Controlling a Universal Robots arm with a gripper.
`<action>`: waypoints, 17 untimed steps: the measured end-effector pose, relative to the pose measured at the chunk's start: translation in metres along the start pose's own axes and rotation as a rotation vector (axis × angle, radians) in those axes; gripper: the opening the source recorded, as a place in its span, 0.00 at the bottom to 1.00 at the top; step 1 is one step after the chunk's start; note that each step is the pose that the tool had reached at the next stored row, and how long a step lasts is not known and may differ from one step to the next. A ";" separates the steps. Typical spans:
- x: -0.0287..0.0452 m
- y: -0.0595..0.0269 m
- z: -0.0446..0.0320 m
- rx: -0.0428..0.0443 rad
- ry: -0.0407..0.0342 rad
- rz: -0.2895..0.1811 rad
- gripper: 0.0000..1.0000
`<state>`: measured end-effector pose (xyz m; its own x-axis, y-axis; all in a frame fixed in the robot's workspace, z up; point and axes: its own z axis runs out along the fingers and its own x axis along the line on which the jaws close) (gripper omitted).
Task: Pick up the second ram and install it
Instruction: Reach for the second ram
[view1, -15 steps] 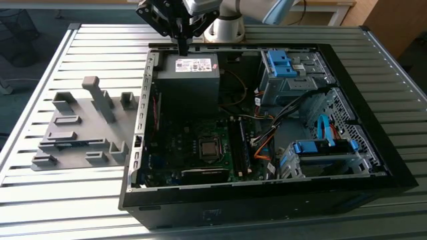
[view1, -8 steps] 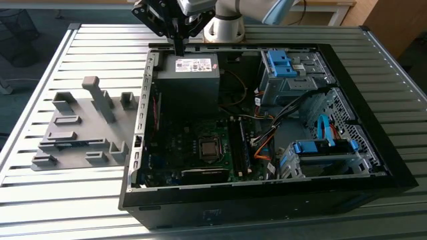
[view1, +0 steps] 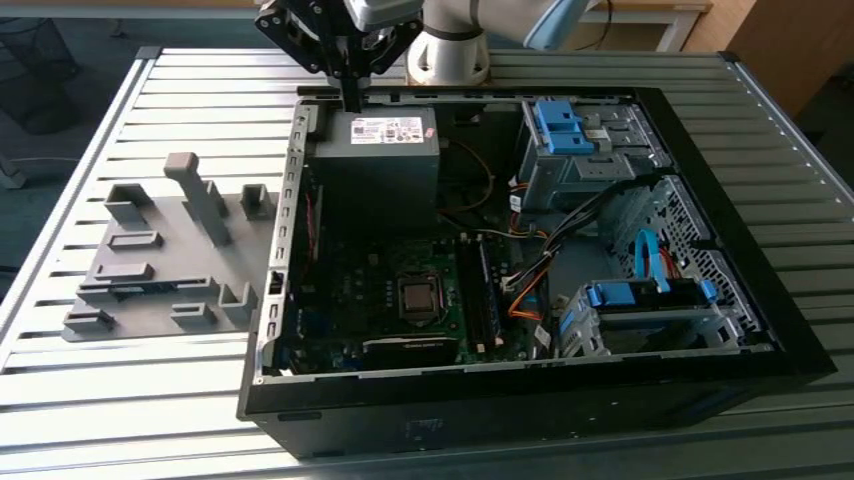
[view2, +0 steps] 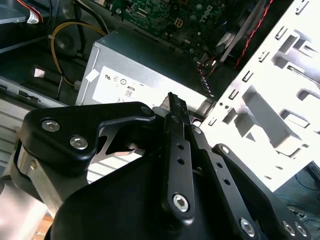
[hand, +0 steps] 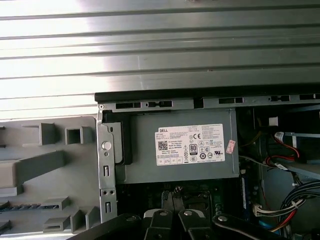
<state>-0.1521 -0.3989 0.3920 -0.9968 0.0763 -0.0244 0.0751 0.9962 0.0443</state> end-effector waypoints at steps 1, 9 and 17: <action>0.0007 0.0000 0.0000 -0.0001 0.0000 0.000 0.11; 0.0070 -0.0005 -0.0001 -0.0001 0.0000 0.000 0.11; 0.0136 -0.0010 -0.0002 -0.0001 0.0000 0.000 0.11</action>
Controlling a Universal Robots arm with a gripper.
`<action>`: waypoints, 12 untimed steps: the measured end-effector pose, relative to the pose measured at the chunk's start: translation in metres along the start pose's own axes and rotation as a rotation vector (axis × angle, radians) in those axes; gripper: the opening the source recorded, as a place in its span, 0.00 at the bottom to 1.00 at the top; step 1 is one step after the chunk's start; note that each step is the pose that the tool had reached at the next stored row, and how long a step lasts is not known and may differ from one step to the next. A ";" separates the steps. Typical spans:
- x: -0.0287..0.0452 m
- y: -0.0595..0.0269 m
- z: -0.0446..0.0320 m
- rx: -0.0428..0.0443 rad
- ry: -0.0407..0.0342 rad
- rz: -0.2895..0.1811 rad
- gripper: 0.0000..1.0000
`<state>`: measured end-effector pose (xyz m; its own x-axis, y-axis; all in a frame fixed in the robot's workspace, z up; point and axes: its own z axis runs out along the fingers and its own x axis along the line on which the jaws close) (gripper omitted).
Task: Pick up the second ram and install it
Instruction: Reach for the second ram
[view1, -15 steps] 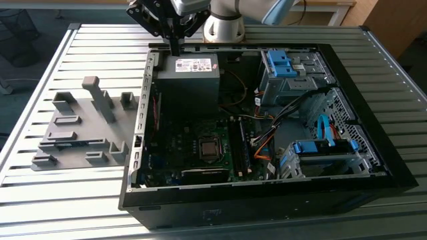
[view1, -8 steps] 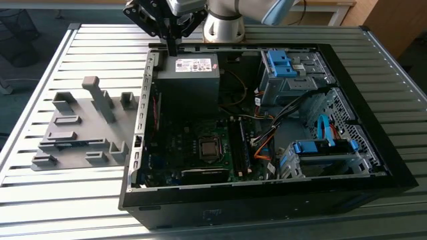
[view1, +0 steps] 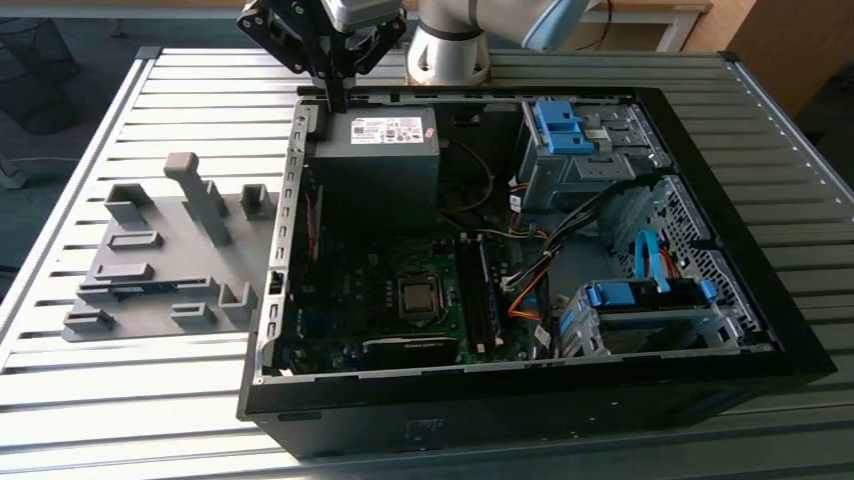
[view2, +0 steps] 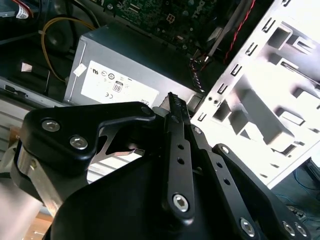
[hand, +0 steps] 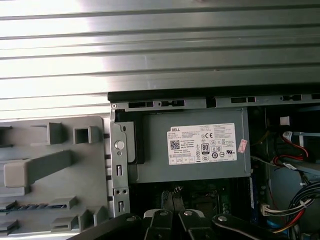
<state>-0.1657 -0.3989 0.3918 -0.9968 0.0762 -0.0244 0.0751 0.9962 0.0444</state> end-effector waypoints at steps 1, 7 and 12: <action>0.0008 -0.0001 0.0000 0.0000 0.0000 0.000 0.11; 0.0052 -0.0004 0.0000 0.0000 0.0000 0.000 0.11; 0.0088 -0.0007 -0.0001 0.0001 0.0001 0.000 0.11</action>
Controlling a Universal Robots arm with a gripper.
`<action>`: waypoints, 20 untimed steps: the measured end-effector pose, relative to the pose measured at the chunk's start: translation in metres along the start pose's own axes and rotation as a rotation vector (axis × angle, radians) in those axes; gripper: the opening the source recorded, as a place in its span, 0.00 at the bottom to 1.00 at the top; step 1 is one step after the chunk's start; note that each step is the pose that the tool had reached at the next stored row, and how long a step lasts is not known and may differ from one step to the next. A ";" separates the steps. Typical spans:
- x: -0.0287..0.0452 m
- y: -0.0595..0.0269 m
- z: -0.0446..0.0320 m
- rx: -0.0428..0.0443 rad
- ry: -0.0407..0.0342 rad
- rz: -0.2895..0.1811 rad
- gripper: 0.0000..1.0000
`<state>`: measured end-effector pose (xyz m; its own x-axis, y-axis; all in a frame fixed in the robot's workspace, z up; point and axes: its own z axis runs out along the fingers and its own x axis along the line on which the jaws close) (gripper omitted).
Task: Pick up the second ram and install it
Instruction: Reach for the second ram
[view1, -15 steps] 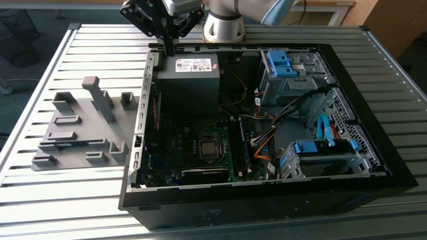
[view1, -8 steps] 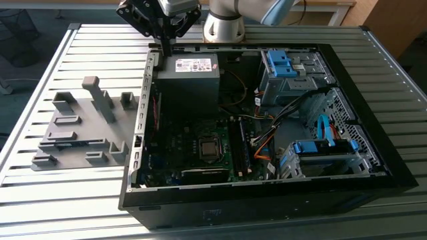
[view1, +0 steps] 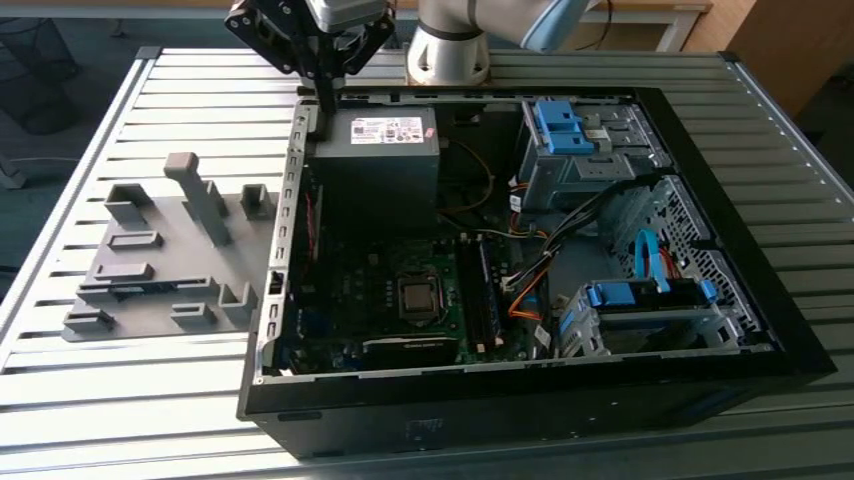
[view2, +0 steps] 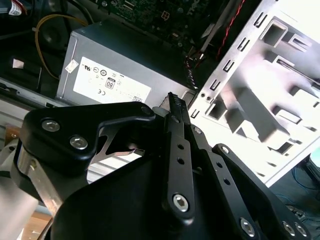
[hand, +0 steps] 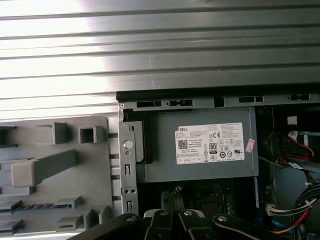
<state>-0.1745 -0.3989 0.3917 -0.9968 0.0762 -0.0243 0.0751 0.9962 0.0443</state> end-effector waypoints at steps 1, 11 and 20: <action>0.0007 -0.0001 0.0000 0.0000 0.0000 0.000 0.11; 0.0081 -0.0006 -0.0001 0.0000 -0.0001 0.000 0.11; 0.0145 -0.0011 -0.0002 -0.0001 -0.0001 0.000 0.11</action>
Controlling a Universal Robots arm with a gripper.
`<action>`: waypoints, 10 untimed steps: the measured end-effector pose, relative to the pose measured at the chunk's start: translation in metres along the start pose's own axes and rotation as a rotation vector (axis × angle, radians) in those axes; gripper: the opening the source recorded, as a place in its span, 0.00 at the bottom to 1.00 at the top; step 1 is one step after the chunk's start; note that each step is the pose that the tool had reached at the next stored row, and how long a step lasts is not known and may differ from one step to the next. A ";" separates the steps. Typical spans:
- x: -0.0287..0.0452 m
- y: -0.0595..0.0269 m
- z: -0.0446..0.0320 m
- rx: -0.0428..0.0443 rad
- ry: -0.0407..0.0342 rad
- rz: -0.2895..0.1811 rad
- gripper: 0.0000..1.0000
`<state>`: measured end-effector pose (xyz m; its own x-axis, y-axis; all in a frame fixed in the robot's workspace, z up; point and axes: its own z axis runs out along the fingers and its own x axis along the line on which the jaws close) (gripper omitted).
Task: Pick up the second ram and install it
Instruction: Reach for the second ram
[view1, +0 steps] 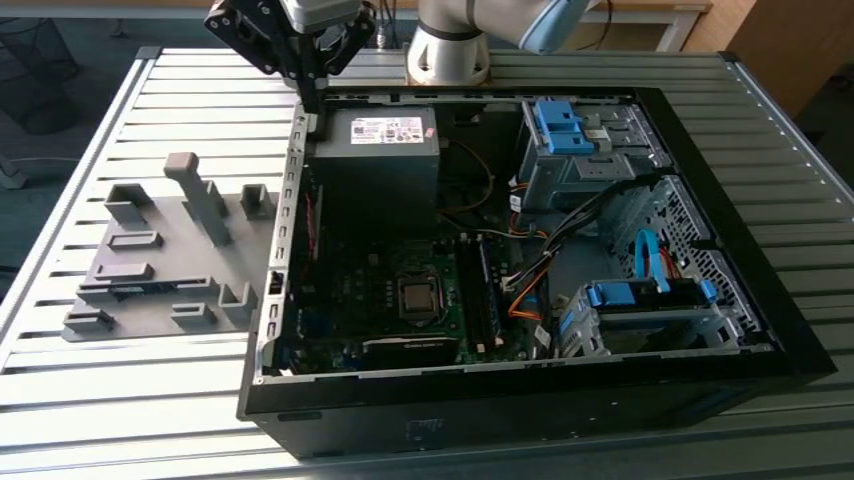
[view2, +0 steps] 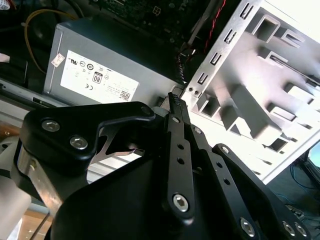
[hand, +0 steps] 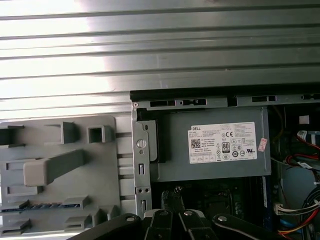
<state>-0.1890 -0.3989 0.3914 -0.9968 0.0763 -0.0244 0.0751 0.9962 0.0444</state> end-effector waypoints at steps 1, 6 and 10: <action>0.0007 0.0000 0.0000 0.0000 0.0000 0.000 0.11; 0.0045 -0.0004 -0.0001 0.0000 0.0000 0.000 0.11; 0.0074 -0.0006 -0.0001 0.0000 0.0000 0.000 0.11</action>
<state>-0.1964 -0.3989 0.3913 -0.9968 0.0762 -0.0244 0.0751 0.9962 0.0444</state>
